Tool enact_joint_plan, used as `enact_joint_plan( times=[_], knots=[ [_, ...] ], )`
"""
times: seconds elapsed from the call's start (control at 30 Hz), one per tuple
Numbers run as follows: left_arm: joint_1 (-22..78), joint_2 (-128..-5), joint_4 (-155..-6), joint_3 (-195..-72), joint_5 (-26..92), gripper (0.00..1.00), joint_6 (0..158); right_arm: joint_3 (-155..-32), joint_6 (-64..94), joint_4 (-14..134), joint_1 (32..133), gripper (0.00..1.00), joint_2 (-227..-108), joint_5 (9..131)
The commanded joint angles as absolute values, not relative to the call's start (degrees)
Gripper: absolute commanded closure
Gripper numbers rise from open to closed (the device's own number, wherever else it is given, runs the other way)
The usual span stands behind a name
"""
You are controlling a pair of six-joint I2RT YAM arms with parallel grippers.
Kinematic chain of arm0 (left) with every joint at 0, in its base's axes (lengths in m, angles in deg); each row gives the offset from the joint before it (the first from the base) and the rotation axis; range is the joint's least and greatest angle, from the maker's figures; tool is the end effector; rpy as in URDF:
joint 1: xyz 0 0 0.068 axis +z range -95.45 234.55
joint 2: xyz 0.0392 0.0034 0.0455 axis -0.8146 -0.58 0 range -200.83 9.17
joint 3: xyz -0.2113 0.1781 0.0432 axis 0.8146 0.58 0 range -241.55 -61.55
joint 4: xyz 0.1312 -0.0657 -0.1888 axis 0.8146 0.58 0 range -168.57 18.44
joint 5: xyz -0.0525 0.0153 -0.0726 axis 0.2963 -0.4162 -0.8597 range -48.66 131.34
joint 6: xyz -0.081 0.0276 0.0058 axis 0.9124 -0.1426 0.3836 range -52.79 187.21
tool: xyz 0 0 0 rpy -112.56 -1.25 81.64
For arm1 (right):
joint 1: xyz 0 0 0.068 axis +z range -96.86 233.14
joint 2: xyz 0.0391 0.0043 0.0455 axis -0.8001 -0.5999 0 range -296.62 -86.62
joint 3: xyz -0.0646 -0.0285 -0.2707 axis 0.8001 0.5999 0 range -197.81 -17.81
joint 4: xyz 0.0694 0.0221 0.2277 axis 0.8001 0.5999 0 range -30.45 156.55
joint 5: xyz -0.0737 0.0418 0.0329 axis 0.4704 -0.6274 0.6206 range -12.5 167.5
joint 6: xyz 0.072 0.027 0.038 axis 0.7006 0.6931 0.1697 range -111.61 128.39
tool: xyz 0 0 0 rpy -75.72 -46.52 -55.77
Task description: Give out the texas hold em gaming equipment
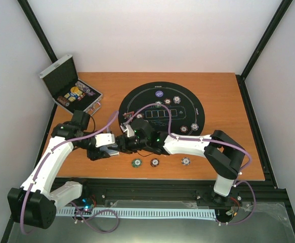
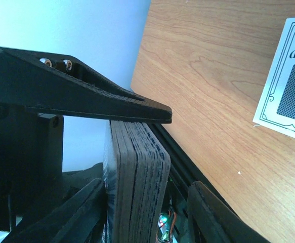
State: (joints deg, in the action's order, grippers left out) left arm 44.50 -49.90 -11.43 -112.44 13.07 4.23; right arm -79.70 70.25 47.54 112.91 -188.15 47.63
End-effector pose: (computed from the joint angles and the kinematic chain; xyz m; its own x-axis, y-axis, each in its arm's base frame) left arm 0.1351 -0.0604 0.2380 -0.1904 0.8305 -0.5235 0.9721 0.2341 0.0178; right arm 0.1720 0.3699 0.2197 -0.9667 -0.1402 -0.2141 -0.2522 0.3795 0.8902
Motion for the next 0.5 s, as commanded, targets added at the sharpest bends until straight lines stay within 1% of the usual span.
enact_joint_plan(
  times=[0.0, 0.47],
  knots=[
    [44.3, -48.9, -10.9, -113.1, 12.5, 0.99, 2.6, -79.5, 68.0, 55.9, 111.4, 0.56, -187.4, 51.4],
    [44.3, -49.4, -11.5, -112.2, 14.3, 0.99, 2.8, -80.6, 67.8, 55.2, 111.2, 0.53, -185.1, 48.8]
  ],
)
